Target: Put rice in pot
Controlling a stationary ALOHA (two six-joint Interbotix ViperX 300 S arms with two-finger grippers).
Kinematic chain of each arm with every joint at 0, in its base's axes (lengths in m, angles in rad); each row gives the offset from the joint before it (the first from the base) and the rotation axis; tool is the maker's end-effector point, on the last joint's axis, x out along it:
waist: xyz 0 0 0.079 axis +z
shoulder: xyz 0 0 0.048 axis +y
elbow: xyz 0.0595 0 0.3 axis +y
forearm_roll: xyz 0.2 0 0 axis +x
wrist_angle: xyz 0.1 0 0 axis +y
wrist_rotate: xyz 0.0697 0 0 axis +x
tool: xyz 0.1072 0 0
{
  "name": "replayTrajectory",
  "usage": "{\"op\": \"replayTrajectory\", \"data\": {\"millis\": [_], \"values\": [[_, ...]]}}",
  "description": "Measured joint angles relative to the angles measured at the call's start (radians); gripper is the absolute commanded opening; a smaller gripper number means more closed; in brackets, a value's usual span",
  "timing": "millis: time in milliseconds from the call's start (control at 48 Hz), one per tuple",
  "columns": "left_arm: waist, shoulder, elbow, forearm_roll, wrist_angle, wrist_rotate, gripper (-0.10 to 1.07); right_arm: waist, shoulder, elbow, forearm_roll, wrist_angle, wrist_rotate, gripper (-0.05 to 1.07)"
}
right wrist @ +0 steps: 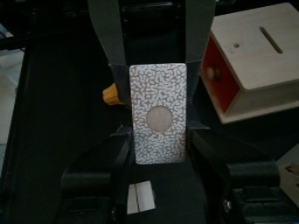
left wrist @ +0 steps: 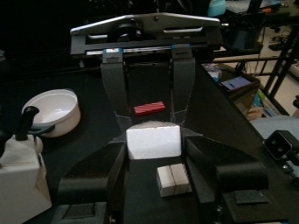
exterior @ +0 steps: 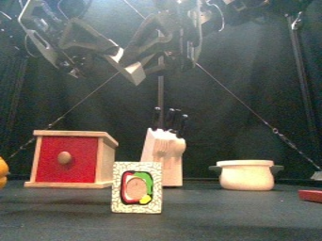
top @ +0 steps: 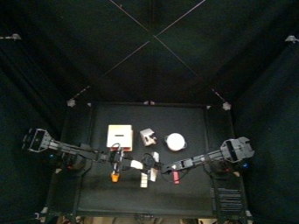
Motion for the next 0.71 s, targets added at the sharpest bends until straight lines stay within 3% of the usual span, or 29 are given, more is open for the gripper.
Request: {"op": "replayTrajectory", "data": {"millis": [250,708], "values": [[0.000,-0.002,0.000,0.000,-0.014,0.000,0.86,0.002,0.002,0.000,0.023,0.002,0.002,0.53],[0.011,-0.023,0.021,-0.038,-0.046,-0.002,0.86,0.000,-0.009,0.054,0.097,0.000,0.002,0.53]]}}
